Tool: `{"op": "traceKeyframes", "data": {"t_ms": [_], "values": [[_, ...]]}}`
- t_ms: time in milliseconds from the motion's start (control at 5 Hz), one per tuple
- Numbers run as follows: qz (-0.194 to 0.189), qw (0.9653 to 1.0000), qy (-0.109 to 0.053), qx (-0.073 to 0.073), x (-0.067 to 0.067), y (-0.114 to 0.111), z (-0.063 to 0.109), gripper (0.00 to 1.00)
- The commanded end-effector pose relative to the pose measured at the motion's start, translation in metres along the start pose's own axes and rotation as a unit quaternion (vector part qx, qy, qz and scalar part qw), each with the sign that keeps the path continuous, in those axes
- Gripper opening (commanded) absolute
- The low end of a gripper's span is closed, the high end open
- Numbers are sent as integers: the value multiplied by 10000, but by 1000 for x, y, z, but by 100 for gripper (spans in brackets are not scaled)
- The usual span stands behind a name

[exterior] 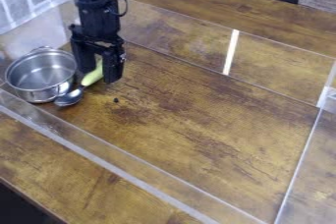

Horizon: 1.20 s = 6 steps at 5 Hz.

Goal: Move the green spoon to the right

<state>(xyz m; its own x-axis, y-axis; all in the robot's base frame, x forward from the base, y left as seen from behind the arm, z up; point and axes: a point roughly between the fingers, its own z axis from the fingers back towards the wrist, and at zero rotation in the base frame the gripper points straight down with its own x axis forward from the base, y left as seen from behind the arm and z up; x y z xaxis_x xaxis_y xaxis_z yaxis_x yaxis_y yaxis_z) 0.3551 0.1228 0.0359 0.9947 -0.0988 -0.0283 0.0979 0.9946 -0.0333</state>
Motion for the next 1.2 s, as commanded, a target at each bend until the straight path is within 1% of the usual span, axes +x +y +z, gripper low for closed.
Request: {"op": "traceKeyframes", "data": {"t_ms": [0, 200, 400, 800, 1000], "values": [[-47, 9999, -123, 46, 3, 17, -11, 100], [-233, 9997, -86, 19, -8, 18, -6, 0], [-335, 9994, -49, -70, -22, 11, -1, 0], [-358, 9991, -66, -198, -22, -18, 27, 0], [76, 9996, -97, -251, -19, -32, 35, 0]]}}
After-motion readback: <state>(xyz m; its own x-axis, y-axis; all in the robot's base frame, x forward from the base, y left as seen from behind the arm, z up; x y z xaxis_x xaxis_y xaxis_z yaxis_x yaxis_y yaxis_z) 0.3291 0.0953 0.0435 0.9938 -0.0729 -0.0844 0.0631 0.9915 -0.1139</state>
